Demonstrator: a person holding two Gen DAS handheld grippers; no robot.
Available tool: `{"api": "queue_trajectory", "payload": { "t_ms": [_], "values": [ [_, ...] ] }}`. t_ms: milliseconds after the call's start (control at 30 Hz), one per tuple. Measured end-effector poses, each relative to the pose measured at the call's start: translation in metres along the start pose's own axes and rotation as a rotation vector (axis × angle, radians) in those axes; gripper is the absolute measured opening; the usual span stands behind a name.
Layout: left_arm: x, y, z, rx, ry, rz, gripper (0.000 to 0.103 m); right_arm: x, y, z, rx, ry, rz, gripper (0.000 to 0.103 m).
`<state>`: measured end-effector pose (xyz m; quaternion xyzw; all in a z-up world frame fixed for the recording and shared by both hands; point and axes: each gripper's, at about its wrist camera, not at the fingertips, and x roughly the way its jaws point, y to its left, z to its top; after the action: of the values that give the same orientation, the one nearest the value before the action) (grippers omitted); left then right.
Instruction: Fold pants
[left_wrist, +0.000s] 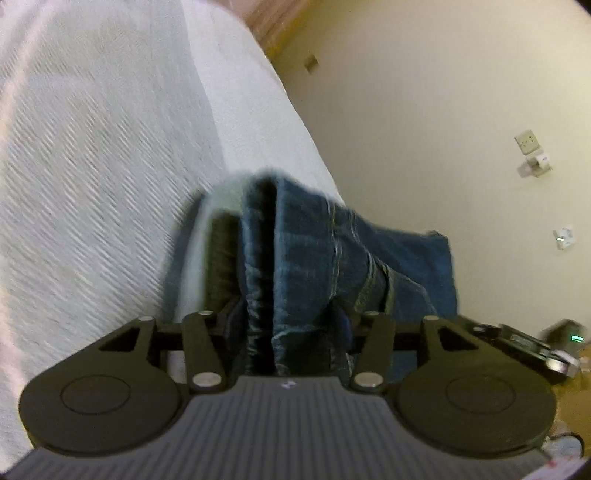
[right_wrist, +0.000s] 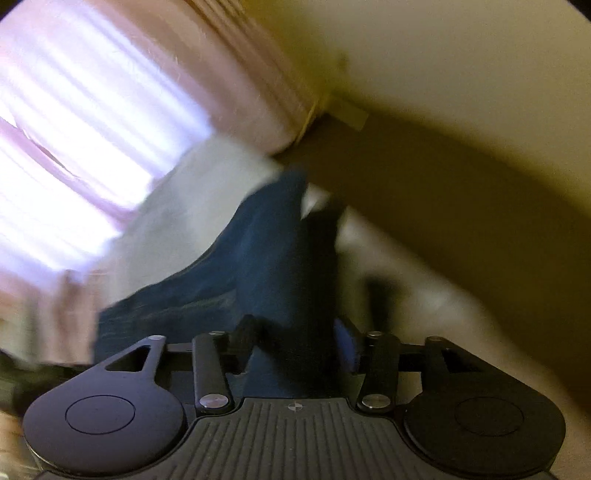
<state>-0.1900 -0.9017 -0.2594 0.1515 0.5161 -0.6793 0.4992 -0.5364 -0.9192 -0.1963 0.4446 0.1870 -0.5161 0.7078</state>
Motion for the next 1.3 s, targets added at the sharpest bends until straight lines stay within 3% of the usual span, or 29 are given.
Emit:
{"api": "queue_trajectory", "payload": {
  "t_ms": [67, 100, 167, 300, 400, 500, 567, 633, 767, 1033, 1300],
  "values": [
    [-0.024, -0.004, 0.0, 0.018, -0.081, 0.072, 0.047, -0.024, 0.013, -0.008, -0.113, -0.07, -0.049, 0.046],
    [-0.038, -0.011, -0.002, 0.038, -0.132, 0.124, 0.04, -0.033, 0.019, -0.015, -0.149, -0.08, -0.04, 0.046],
    [-0.062, -0.035, -0.013, 0.15, -0.2, 0.129, 0.025, -0.046, 0.036, -0.034, -0.227, -0.075, -0.024, 0.045],
    [-0.059, -0.08, -0.052, 0.329, -0.121, 0.126, 0.006, -0.044, 0.073, -0.078, -0.449, -0.046, -0.064, 0.039],
    [-0.02, -0.084, -0.074, 0.425, -0.055, 0.283, 0.005, -0.009, 0.08, -0.1, -0.537, 0.026, -0.134, 0.035],
    [0.004, -0.077, -0.074, 0.41, -0.041, 0.341, 0.005, -0.002, 0.084, -0.104, -0.57, 0.018, -0.162, 0.035],
    [-0.004, -0.087, -0.076, 0.43, -0.048, 0.362, 0.005, -0.019, 0.086, -0.1, -0.53, 0.0, -0.129, 0.035],
    [-0.021, -0.1, -0.082, 0.443, -0.067, 0.368, 0.02, -0.039, 0.085, -0.1, -0.49, -0.036, -0.092, 0.036],
    [-0.076, -0.134, -0.11, 0.427, -0.072, 0.379, 0.029, -0.09, 0.092, -0.114, -0.414, -0.054, -0.083, 0.038],
    [-0.187, -0.187, -0.171, 0.412, -0.105, 0.366, 0.067, -0.199, 0.125, -0.155, -0.342, -0.074, -0.063, 0.05],
    [-0.288, -0.196, -0.233, 0.418, -0.183, 0.402, 0.093, -0.285, 0.167, -0.211, -0.302, -0.095, -0.117, 0.058]
  ]
}}
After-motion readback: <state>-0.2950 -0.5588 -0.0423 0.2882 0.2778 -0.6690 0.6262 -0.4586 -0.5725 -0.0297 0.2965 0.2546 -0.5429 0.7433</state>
